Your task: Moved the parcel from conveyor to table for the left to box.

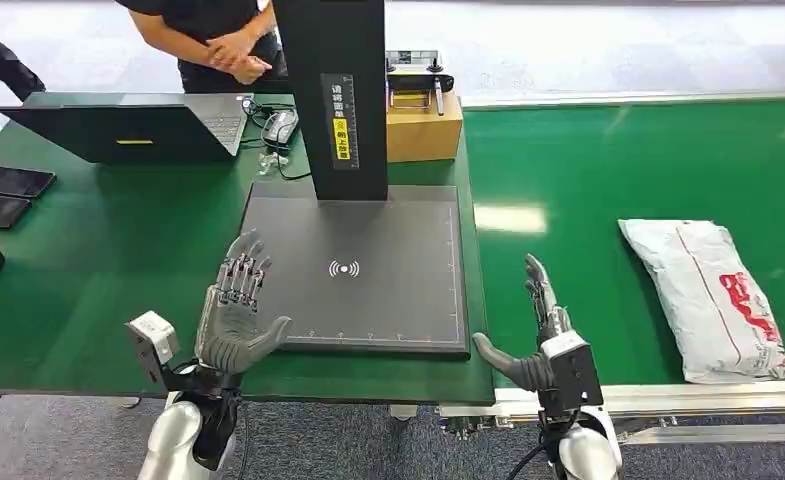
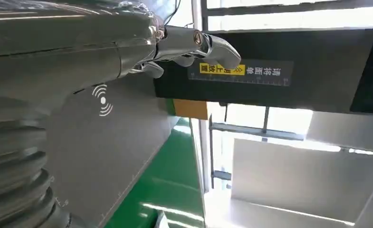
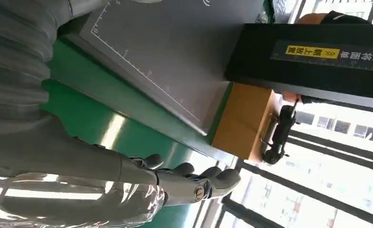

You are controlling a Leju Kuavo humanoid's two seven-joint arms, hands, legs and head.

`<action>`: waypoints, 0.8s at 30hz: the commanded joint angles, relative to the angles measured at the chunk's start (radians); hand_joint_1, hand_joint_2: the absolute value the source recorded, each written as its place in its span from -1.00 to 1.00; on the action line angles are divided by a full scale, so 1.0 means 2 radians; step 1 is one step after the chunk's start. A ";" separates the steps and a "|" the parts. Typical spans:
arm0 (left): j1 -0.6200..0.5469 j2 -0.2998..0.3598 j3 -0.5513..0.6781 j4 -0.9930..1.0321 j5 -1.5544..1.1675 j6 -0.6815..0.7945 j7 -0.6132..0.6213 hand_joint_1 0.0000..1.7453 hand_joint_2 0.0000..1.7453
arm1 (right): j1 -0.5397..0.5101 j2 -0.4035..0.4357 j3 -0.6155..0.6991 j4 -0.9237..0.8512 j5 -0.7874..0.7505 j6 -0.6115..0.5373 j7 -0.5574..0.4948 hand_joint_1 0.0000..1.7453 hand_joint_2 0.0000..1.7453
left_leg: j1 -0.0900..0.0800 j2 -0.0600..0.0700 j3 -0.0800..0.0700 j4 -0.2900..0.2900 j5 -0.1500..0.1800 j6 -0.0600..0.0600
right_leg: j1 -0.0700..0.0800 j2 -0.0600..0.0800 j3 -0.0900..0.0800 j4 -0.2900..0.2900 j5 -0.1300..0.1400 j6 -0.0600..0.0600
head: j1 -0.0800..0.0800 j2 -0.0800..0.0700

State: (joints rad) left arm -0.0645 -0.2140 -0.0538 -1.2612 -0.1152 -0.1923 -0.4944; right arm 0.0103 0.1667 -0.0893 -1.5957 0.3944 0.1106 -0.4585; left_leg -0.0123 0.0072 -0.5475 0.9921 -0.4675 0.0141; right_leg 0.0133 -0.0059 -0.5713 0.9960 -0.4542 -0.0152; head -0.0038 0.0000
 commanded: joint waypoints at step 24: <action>0.004 0.008 -0.011 0.020 -0.005 0.005 -0.013 -1.00 1.00 | -0.379 -0.140 0.091 0.488 0.302 -0.131 0.108 -1.00 1.00 | 0.000 0.002 0.001 0.000 0.001 -0.001 | -0.001 0.003 0.000 -0.001 0.002 0.002 | 0.000 0.000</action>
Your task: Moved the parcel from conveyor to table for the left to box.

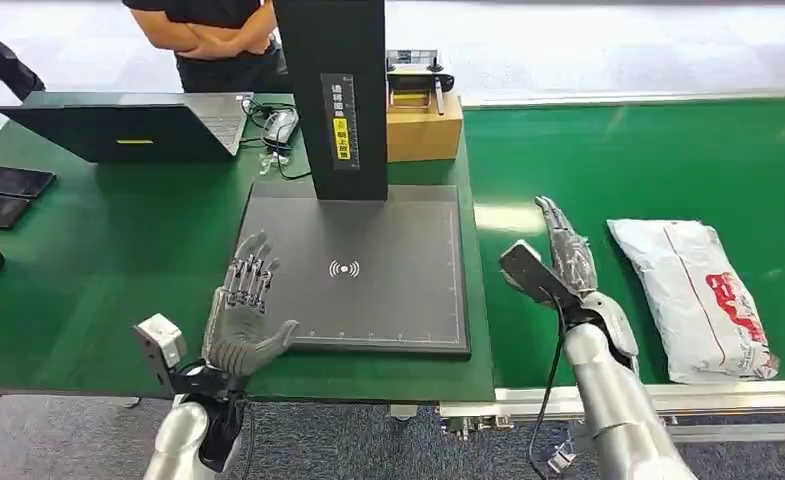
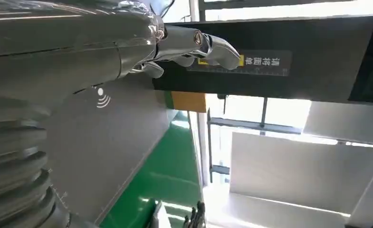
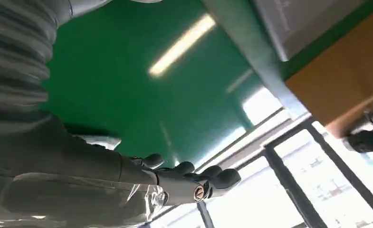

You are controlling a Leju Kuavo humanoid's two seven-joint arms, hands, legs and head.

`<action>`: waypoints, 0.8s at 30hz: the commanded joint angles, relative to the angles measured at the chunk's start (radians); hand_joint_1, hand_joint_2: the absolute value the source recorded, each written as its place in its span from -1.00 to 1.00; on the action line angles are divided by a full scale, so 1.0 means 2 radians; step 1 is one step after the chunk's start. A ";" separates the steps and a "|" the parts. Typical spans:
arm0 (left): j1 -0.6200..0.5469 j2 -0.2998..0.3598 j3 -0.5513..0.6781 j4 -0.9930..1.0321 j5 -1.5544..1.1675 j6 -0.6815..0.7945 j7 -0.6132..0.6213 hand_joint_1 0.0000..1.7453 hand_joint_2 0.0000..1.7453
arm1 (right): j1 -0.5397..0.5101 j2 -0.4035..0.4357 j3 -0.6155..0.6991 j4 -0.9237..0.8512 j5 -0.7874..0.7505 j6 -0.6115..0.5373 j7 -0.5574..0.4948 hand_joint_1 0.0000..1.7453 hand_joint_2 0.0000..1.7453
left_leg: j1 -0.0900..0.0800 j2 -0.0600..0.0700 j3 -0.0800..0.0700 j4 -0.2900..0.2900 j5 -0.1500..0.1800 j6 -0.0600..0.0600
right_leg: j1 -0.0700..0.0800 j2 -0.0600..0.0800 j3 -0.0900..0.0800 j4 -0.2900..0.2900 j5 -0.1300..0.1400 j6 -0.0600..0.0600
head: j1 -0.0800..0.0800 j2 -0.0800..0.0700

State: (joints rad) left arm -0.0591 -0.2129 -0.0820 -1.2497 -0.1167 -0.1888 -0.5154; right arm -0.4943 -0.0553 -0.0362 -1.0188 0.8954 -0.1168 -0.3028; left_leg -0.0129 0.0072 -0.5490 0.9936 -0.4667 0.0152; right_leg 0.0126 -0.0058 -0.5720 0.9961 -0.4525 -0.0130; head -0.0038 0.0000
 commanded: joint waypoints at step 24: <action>0.034 0.007 0.024 -0.019 -0.006 0.017 -0.002 -1.00 1.00 | -0.129 -0.043 -0.007 0.276 -0.036 -0.075 0.071 -1.00 1.00 | 0.000 -0.001 0.000 0.000 0.000 -0.001 | 0.000 -0.001 0.000 -0.001 0.000 0.000 | 0.000 0.000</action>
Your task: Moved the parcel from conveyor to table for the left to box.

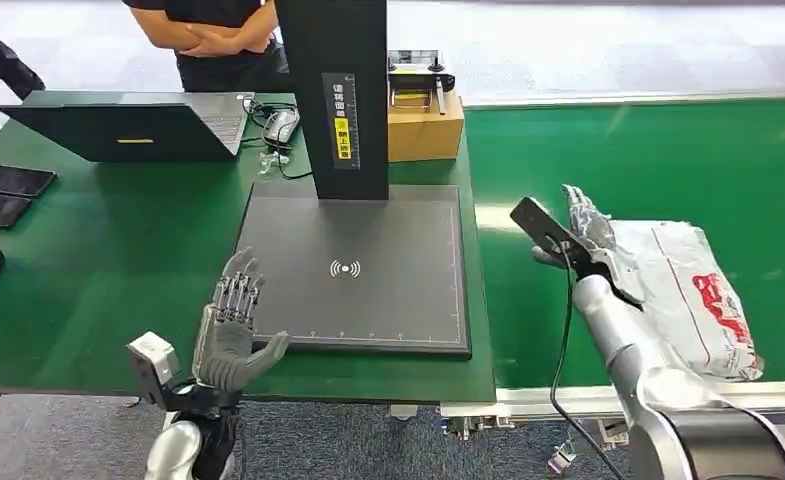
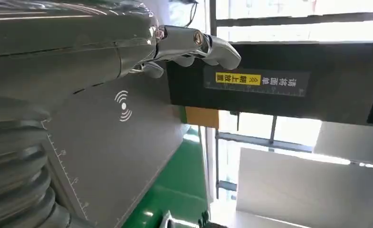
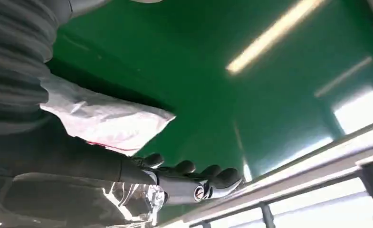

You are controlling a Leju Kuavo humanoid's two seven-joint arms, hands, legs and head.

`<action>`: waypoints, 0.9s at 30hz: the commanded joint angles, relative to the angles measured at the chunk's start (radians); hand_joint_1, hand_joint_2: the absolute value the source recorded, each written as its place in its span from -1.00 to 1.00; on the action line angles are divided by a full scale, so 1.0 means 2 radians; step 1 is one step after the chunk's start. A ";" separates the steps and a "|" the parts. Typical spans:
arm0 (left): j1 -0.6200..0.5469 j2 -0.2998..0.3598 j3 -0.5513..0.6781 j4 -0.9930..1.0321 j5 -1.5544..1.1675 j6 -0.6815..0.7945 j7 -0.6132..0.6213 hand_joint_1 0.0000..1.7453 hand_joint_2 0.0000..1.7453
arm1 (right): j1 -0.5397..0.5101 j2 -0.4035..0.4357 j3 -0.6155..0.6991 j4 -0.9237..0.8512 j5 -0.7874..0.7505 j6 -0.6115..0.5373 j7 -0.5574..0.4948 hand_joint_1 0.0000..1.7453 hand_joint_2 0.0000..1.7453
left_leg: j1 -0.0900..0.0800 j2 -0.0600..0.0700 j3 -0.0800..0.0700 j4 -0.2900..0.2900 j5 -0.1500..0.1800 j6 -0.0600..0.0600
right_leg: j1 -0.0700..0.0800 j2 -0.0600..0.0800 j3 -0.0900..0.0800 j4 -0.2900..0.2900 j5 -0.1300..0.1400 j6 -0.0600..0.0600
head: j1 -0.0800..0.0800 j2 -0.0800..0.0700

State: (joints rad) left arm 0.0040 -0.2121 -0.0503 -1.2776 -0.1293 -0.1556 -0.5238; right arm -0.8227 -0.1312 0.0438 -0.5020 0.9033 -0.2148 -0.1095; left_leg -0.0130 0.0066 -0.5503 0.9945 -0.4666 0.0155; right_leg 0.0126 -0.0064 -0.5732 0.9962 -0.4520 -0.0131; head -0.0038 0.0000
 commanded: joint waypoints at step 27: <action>0.003 0.008 -0.012 -0.001 0.000 -0.011 0.004 -1.00 1.00 | 0.273 -0.005 -0.148 -0.256 0.152 -0.211 0.032 -1.00 1.00 | 0.000 -0.001 0.000 -0.001 0.000 -0.001 | 0.000 -0.001 0.001 -0.001 0.000 0.001 | 0.000 0.000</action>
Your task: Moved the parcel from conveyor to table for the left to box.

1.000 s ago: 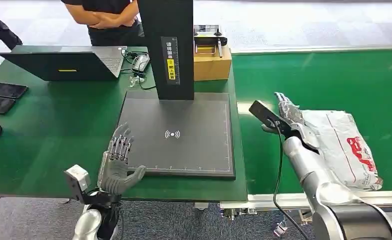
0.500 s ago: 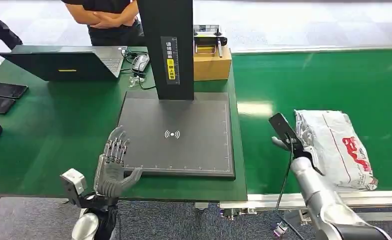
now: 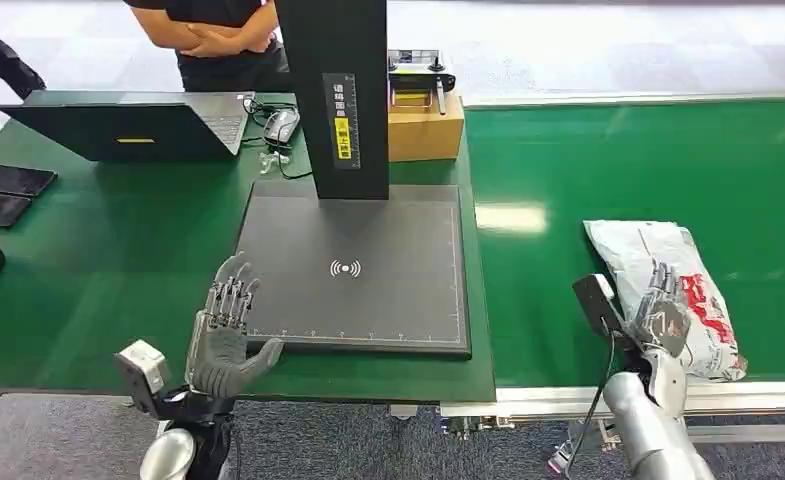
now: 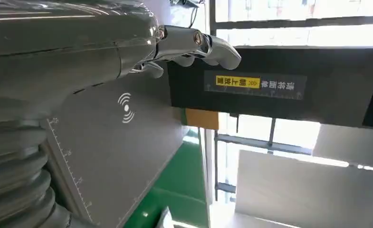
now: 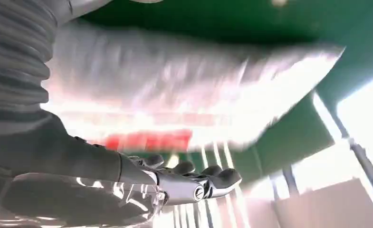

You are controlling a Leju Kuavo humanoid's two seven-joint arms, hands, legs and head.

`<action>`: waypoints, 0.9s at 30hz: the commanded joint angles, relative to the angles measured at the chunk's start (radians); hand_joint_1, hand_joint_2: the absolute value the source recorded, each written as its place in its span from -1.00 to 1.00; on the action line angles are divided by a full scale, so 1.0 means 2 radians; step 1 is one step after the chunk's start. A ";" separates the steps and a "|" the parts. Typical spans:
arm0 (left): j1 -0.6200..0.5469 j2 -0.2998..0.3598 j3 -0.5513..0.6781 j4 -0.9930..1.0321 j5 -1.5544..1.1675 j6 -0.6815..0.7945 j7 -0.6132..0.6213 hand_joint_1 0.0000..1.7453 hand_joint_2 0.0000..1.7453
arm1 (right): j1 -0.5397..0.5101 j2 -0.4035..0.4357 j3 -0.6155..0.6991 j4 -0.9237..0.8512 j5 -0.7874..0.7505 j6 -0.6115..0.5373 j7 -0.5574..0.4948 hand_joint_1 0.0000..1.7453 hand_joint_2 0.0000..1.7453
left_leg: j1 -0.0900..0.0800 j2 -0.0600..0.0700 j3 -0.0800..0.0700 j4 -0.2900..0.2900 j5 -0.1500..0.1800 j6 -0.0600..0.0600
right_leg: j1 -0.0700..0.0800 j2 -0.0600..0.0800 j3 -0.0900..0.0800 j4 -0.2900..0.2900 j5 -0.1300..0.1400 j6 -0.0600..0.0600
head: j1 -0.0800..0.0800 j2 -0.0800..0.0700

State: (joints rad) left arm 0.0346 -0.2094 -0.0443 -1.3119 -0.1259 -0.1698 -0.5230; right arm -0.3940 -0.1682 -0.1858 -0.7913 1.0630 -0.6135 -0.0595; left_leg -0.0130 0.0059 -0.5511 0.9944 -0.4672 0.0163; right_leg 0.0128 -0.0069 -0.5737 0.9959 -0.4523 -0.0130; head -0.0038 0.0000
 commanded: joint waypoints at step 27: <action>-0.034 0.009 -0.020 0.039 -0.005 -0.008 0.014 -1.00 1.00 | -0.001 0.002 -0.118 0.031 0.008 0.156 0.069 -1.00 1.00 | 0.000 -0.001 0.002 -0.002 0.001 -0.001 | 0.000 0.000 0.002 -0.001 0.000 0.002 | 0.000 0.000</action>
State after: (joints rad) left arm 0.0078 -0.2090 -0.0713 -1.3039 -0.1350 -0.1827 -0.5104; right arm -0.2988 -0.1431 -0.3186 -0.9708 1.0922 -0.3604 0.0157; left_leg -0.0132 0.0059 -0.5509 0.9945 -0.4673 0.0167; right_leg 0.0126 -0.0071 -0.5736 0.9958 -0.4523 -0.0126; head -0.0034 0.0000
